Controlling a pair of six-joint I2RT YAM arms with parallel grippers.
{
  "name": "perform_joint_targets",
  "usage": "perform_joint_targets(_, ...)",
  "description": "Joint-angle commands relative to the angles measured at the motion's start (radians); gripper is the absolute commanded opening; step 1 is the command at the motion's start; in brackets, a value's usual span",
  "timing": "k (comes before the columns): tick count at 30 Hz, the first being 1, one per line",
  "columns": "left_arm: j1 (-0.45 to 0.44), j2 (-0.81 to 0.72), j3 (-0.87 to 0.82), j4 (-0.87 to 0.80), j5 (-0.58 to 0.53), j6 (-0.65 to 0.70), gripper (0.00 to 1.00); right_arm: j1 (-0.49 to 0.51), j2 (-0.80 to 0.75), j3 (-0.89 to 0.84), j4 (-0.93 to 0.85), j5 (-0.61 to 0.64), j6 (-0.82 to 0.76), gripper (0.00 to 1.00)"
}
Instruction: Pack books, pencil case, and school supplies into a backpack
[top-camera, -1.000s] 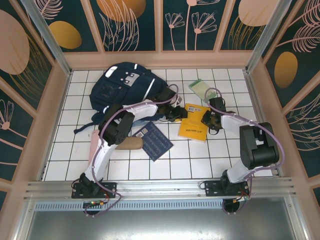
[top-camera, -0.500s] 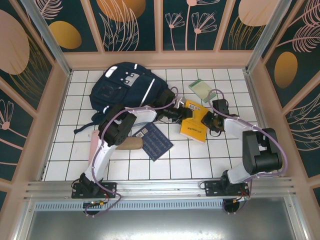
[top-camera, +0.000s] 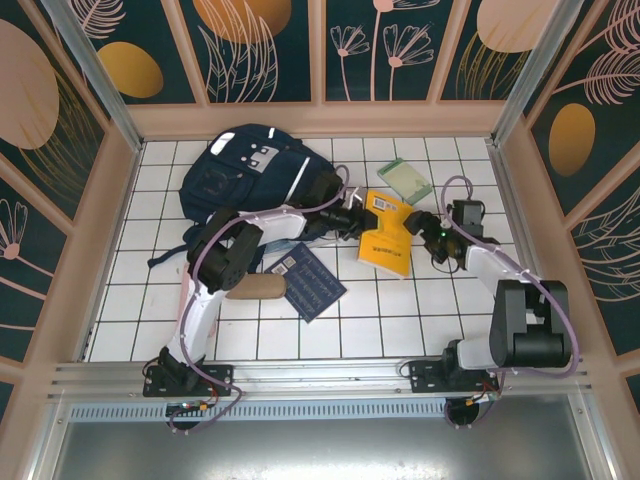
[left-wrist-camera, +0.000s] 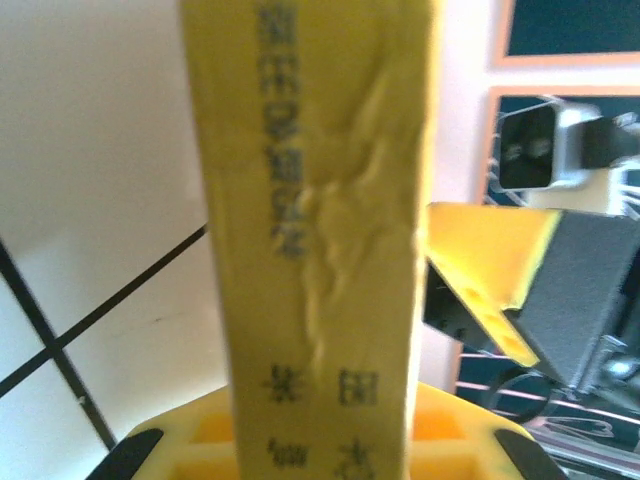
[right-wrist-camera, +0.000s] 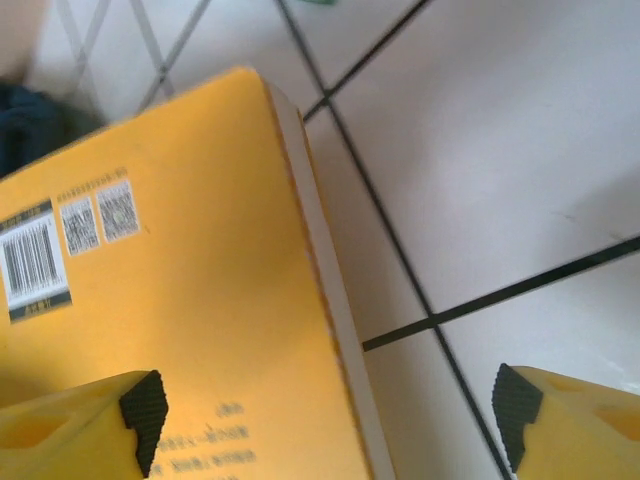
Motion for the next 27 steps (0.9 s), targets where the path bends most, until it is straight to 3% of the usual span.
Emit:
perform_joint_targets(1, 0.02, -0.087, 0.0, 0.179, 0.09, -0.073, 0.0, -0.036, -0.011, -0.046, 0.157, -0.262, 0.036, 0.91)
perform_joint_targets(3, 0.024, -0.093, 0.01, 0.184, 0.102, -0.079, 0.0, -0.043, 0.011, -0.062, 0.24, -0.366, 0.067, 0.92)
perform_joint_targets(11, 0.028, -0.105, 0.012, 0.237, 0.127, -0.131, 0.0, -0.061, 0.054, -0.124, 0.538, -0.54, 0.231, 0.84)
perform_joint_targets(14, 0.028, -0.105, 0.008, 0.233, 0.135, -0.13, 0.0, -0.07, 0.075, -0.116, 0.578, -0.584, 0.251, 0.69)
perform_joint_targets(16, 0.029, -0.109, 0.003, 0.224, 0.134, -0.122, 0.0, -0.075, 0.073, -0.113, 0.574, -0.59, 0.248, 0.53)
perform_joint_targets(18, 0.03, -0.108, 0.007, 0.188, 0.132, -0.098, 0.01, -0.083, 0.068, -0.112, 0.558, -0.587, 0.237, 0.32)
perform_joint_targets(20, 0.032, -0.106, 0.015, 0.146, 0.126, -0.066, 0.04, -0.088, 0.063, -0.108, 0.528, -0.58, 0.217, 0.0)
perform_joint_targets(27, 0.053, -0.079, 0.202, -0.372, 0.02, 0.291, 0.34, -0.092, 0.023, -0.099, 0.442, -0.539, 0.172, 0.0)
